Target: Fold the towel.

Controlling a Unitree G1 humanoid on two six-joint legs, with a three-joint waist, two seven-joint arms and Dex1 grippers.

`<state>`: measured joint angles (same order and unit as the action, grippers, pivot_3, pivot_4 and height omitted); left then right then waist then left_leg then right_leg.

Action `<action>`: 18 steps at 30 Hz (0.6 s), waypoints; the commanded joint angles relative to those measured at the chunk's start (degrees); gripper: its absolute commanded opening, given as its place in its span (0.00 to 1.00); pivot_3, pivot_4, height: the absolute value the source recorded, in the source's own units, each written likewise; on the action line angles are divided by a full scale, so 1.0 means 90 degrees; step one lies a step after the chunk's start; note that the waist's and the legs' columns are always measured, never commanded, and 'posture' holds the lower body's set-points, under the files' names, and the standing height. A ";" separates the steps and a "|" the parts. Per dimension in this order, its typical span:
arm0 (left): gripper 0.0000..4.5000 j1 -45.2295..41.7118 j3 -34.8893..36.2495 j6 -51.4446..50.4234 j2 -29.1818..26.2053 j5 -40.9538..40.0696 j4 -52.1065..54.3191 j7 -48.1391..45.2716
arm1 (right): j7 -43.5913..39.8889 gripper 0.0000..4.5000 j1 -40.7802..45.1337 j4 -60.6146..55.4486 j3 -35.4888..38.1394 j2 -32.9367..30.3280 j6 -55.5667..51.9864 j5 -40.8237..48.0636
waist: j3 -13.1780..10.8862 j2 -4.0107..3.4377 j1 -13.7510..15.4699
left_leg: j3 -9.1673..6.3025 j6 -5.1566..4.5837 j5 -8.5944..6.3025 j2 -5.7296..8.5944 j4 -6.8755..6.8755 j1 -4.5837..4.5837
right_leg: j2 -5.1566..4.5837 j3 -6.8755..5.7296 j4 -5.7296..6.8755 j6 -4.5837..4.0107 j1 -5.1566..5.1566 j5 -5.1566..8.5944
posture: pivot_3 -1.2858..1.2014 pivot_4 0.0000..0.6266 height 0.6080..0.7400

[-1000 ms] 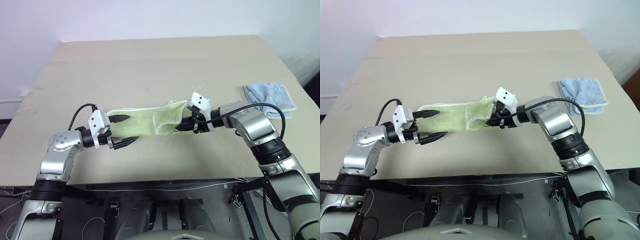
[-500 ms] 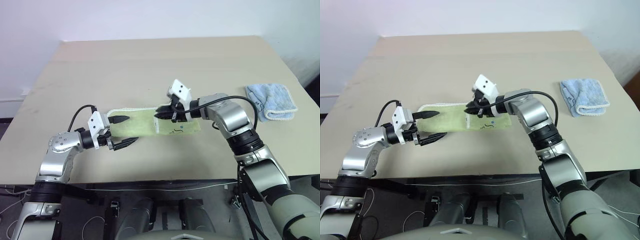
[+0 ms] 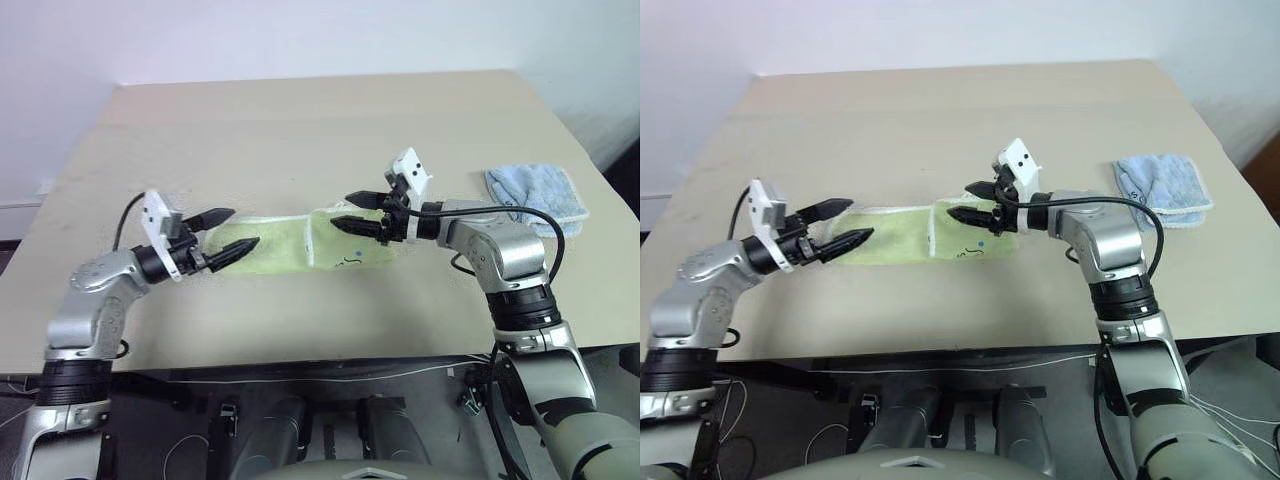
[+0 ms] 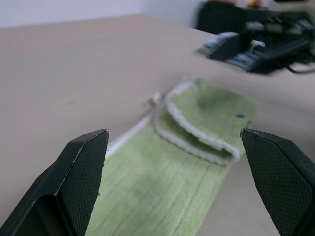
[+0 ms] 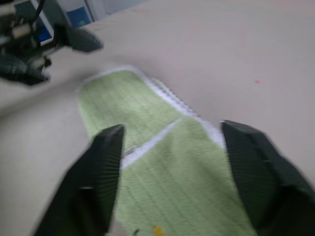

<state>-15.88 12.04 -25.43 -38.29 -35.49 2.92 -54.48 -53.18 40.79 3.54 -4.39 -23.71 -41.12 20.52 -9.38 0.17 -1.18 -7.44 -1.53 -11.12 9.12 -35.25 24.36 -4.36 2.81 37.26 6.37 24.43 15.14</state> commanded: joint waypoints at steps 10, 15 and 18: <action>1.00 0.1169 0.2240 -0.3328 -0.0159 -0.2380 0.1916 0.2787 | -0.0383 0.99 0.0439 0.0349 -0.0485 -0.0114 0.0846 -0.0286 | 0.0000 0.0000 0.0028 | -0.0001 0.0008 -0.0005 -0.0001 0.0000 -0.0005 | 0.0000 -0.0002 -0.0003 0.0000 0.0000 0.0000 | 0.52 0.24 1.00; 1.00 0.1372 0.2954 -0.4342 0.0357 -0.3537 0.1927 0.4801 | -0.0284 0.99 0.0781 0.1109 -0.0531 0.0015 0.1395 -0.0585 | 0.0001 0.0004 0.0046 | -0.0001 0.0013 -0.0007 -0.0002 0.0001 -0.0044 | 0.0001 -0.0001 0.0001 -0.0001 -0.0022 0.0000 | 0.52 0.24 1.00; 1.00 0.1300 0.3102 -0.4563 0.0644 -0.5077 0.1613 0.6285 | -0.0296 0.99 0.0856 0.1368 -0.0570 0.0036 0.1659 -0.0728 | 0.0001 0.0009 0.0081 | -0.0004 0.0013 -0.0007 -0.0001 0.0000 -0.0046 | 0.0000 -0.0004 -0.0003 -0.0001 -0.0028 0.0000 | 0.52 0.24 1.00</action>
<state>-3.22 37.83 -66.09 -33.17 -72.64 17.53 -4.59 -55.63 46.81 15.58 -9.93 -23.51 -28.25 14.57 -9.37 0.25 -0.46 -7.48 -1.41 -11.18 9.13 -35.27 23.95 -4.37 2.78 37.23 6.36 24.16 15.14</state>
